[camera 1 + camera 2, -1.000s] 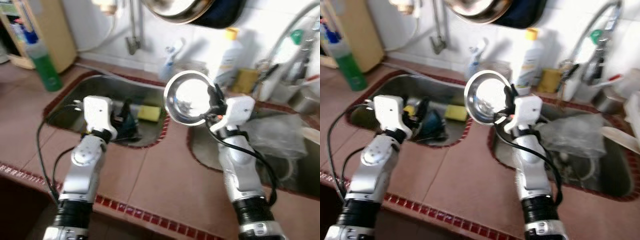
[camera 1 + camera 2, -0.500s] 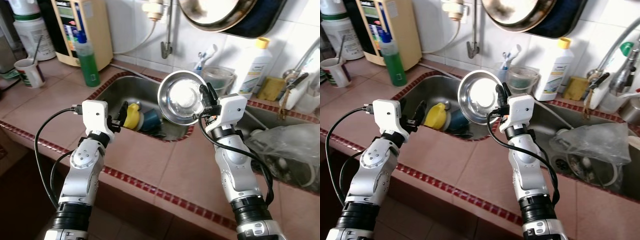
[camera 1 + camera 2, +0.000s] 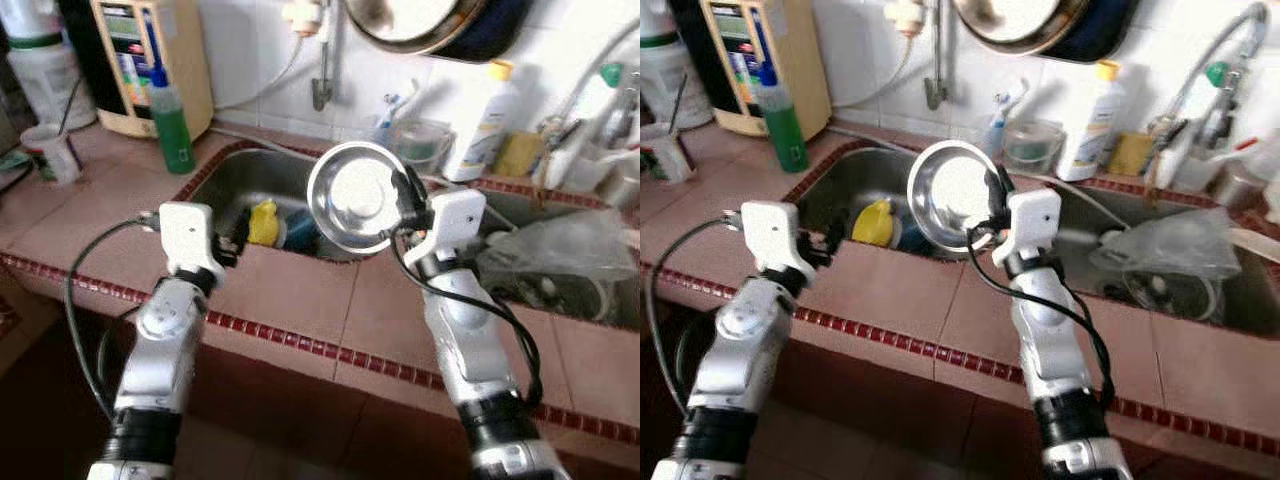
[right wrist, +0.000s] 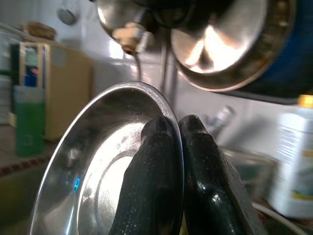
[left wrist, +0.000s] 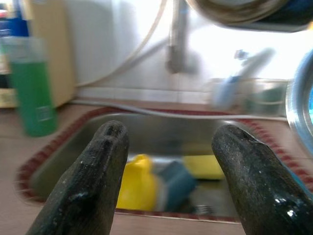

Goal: Kitchen organization

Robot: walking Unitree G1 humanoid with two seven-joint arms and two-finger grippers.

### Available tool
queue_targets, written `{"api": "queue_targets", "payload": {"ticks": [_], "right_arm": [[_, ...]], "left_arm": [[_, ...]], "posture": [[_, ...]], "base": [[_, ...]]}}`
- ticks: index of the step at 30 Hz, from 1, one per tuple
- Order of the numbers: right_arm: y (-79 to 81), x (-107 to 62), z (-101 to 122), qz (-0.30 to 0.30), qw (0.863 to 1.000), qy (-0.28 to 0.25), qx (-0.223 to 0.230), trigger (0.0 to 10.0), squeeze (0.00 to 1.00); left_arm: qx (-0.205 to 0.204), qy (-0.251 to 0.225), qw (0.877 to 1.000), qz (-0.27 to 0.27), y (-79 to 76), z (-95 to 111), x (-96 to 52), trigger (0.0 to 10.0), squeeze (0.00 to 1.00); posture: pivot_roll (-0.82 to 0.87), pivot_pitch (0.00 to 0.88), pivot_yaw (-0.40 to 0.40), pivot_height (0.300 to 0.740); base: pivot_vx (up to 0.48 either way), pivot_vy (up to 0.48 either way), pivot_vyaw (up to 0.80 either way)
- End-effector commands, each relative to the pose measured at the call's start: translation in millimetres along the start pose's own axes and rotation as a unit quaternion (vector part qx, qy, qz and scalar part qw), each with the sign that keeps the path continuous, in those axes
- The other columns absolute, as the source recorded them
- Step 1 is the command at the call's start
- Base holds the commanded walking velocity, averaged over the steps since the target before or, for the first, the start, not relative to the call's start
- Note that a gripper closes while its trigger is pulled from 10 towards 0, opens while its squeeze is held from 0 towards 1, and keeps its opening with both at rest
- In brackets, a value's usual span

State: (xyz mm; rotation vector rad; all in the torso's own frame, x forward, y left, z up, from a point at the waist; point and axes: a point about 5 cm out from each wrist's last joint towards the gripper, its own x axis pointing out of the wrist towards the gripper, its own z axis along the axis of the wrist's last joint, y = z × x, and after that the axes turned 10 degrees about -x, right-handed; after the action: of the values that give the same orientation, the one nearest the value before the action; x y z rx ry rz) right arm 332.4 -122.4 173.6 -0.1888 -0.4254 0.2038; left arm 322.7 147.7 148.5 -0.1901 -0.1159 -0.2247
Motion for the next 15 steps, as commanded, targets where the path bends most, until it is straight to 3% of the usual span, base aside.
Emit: {"api": "queue_targets", "payload": {"ticks": [1,9,15], "right_arm": [[1.4,2.9,3.2,-0.002,1.0,-0.004,0.005,10.0,0.0],[-0.1,2.8,2.5,-0.002,1.0,-0.001,-0.002,10.0,0.0],[0.2,3.5,3.7,-0.004,1.0,-0.005,0.001,10.0,0.0]], "left_arm": [[0.009,-0.003,1.0,0.006,5.3,4.7,0.6,10.0,0.0],[0.005,-0.001,1.0,0.003,3.1,3.4,0.9,10.0,0.0],[0.017,-0.001,1.0,-0.001,1.5,3.9,0.8,10.0,0.0]], "posture": [[-0.05,0.0,-0.01,0.74],[-0.05,0.0,-0.012,0.74],[-0.05,0.0,-0.012,0.74]], "base": [[0.0,0.364,0.0],[0.0,0.353,-0.1],[0.0,0.0,0.0]]}}
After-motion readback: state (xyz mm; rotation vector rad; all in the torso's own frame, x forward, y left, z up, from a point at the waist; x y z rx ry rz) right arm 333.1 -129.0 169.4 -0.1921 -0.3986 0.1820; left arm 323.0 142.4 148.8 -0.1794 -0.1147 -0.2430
